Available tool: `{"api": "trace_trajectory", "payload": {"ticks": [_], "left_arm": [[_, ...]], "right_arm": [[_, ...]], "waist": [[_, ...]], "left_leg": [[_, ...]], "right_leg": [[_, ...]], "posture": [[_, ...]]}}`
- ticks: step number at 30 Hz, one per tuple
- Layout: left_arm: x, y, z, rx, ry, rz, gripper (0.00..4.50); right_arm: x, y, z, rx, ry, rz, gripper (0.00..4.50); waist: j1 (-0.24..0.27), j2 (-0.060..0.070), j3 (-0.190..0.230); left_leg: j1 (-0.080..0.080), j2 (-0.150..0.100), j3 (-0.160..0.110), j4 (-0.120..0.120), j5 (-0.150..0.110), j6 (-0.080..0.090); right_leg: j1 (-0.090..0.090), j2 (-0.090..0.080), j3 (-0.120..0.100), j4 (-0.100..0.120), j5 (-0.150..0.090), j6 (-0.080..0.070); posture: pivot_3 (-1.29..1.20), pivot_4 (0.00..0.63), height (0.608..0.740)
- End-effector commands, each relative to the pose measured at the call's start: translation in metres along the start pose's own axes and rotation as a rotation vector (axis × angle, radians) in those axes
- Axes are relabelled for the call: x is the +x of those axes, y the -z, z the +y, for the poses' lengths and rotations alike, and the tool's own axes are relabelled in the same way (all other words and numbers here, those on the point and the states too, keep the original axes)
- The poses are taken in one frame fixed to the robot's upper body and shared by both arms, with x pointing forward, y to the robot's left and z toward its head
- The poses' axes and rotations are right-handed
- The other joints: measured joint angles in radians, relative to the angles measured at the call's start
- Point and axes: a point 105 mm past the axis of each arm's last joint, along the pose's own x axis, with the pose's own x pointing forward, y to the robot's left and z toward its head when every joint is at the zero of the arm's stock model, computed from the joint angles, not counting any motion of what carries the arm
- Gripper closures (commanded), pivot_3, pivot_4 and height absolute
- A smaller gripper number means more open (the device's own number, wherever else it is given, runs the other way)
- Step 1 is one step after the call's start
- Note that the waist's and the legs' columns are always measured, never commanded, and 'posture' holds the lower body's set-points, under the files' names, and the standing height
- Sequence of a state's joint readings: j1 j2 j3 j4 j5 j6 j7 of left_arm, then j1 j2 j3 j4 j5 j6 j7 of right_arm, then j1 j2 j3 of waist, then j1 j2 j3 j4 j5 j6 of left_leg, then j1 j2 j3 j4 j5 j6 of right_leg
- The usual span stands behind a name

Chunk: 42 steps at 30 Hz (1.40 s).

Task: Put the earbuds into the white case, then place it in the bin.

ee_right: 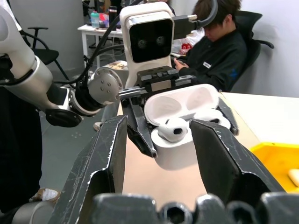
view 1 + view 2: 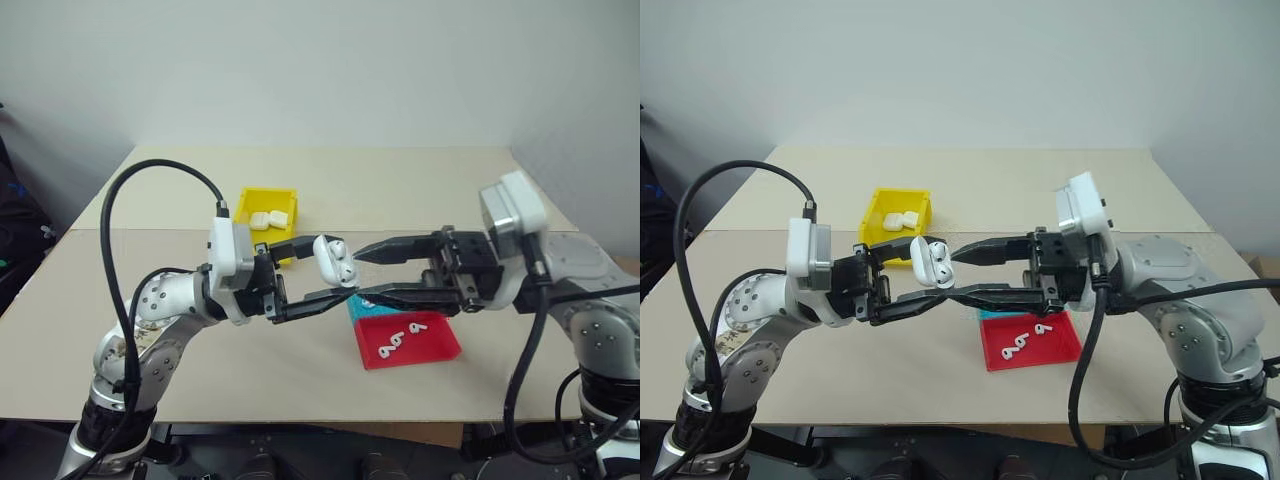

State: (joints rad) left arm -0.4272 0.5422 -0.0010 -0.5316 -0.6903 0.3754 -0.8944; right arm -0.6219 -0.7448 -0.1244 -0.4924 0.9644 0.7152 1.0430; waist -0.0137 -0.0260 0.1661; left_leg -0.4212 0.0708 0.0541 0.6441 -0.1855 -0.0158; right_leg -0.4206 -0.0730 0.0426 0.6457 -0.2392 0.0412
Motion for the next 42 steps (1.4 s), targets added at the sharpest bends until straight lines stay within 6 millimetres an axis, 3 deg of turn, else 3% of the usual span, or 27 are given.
{"api": "trace_trajectory", "payload": {"ticks": [1,5,13,18,26,37,42], "left_arm": [[0.0,-0.002,0.003,0.023,-0.005,-0.014,1.72],[0.002,0.005,0.007,0.01,0.002,0.003,1.72],[0.013,0.018,0.019,-0.003,0.032,0.015,1.72],[0.021,0.023,0.023,0.019,0.046,0.03,1.72],[0.024,0.026,0.021,0.033,0.061,0.053,1.72],[0.019,0.02,0.019,0.042,0.044,0.044,1.72],[0.017,0.02,0.021,0.041,0.029,0.038,1.72]], "right_arm": [[-0.013,-0.03,-0.002,-0.11,-0.01,-0.062,1.96],[-0.008,-0.048,-0.009,-0.125,-0.076,-0.071,2.13],[0.021,-0.041,-0.021,-0.163,-0.223,0.09,4.49],[0.04,-0.028,-0.028,-0.255,-0.244,0.231,4.49],[0.054,-0.013,-0.033,-0.361,-0.265,0.359,4.49],[0.035,0.013,-0.048,-0.463,-0.23,0.56,4.49],[0.027,0.002,-0.05,-0.461,-0.208,0.51,4.49]], "waist": [[0.0,0.0,0.0],[-0.004,0.0,0.0],[0.0,0.0,0.0],[0.0,0.0,0.0],[0.0,0.0,0.0],[0.0,0.0,0.0],[0.0,0.0,0.0]], "left_leg": [[0.0,0.0,0.0,0.0,0.0,0.0],[0.0,0.0,0.0,0.0,0.0,0.0],[-0.001,0.0,0.0,0.0,0.0,0.0],[-0.002,0.0,0.0,0.0,0.0,0.0],[-0.002,0.0,0.0,0.0,0.0,0.0],[-0.002,0.0,0.0,0.0,0.0,0.0],[-0.002,0.0,0.0,0.0,0.0,0.0]], "right_leg": [[0.0,0.0,0.0,0.0,0.0,0.0],[0.0,0.0,0.0,0.0,0.0,0.0],[-0.001,0.0,0.0,-0.001,0.0,0.0],[-0.002,0.0,0.0,0.0,0.0,0.0],[-0.002,0.0,0.0,0.0,0.0,0.0],[-0.002,0.0,-0.001,0.0,0.0,0.0],[-0.002,0.0,-0.001,0.0,0.0,0.0]], "posture": [[0.0,0.15,0.74],[0.0,0.15,0.74],[0.0,0.15,0.74],[0.0,0.15,0.74],[0.0,0.15,0.74],[0.0,0.15,0.74],[0.0,0.15,0.74]]}}
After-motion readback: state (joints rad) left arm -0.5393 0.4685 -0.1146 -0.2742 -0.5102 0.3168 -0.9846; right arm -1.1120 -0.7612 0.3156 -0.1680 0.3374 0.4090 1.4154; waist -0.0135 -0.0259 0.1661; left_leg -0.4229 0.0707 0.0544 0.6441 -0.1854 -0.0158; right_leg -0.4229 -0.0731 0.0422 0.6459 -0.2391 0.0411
